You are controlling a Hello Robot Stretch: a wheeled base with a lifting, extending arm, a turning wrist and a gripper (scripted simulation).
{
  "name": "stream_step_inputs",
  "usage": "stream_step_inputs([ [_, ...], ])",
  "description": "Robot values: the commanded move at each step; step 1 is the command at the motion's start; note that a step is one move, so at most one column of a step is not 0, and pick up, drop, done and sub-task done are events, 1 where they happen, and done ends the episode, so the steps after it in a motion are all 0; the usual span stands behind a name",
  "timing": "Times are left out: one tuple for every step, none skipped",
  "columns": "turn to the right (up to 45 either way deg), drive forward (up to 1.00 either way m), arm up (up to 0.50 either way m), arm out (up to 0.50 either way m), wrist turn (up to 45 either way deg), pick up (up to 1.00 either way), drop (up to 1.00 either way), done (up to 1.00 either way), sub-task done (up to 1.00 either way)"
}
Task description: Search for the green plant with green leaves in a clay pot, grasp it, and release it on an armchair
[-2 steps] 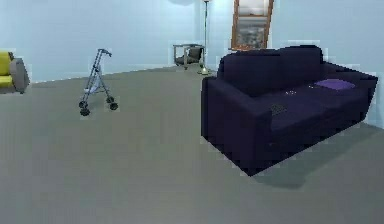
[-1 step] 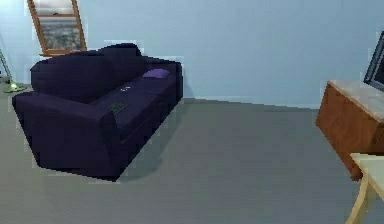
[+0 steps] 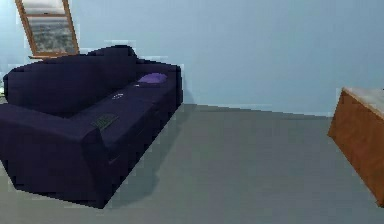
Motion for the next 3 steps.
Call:
stream_step_inputs([
  [-12.0, 0.0, 0.0, 0.0, 0.0, 0.0, 0.0, 0.0, 0.0],
  [0.0, 0.0, 0.5, 0.0, 0.0, 0.0, 0.0, 0.0, 0.0],
  [0.0, 0.0, 0.38, 0.0, 0.0, 0.0, 0.0, 0.0, 0.0],
])
